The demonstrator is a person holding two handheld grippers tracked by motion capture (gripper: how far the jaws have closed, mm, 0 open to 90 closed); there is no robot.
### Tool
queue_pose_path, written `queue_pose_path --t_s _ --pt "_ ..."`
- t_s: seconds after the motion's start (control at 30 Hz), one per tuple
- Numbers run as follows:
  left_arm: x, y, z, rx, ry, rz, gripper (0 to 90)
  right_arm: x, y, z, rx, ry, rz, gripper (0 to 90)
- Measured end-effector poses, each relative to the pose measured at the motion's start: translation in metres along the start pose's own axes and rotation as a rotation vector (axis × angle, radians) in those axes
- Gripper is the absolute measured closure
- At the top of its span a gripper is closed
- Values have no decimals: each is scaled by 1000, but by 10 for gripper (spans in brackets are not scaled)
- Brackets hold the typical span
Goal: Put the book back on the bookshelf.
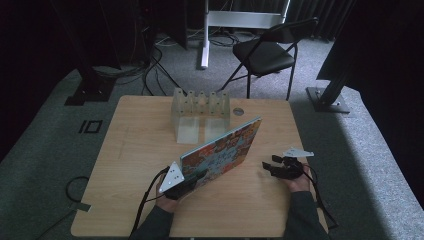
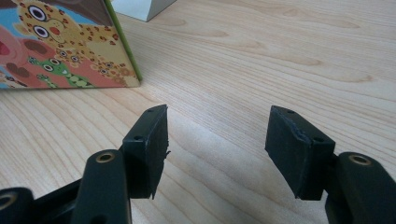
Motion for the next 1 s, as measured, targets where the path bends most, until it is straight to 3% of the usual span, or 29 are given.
queue_pose_path --t_s 0.4,1.0 --pt "4 5 5 -21 46 -17 811 -1 1 -5 49 13 -2 359" --pt "6 16 14 -60 60 -23 811 7 -4 -12 120 40 54 239"
Point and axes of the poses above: each handheld gripper's, and its own axes: y roughly backward along the jaws, x roughly out of its underside, z roughly to its left, the point moved 9 cm from there along -y, roughly forward along the jaws, and after that the axes turned 8 degrees about -z, right-handed, at the moved point
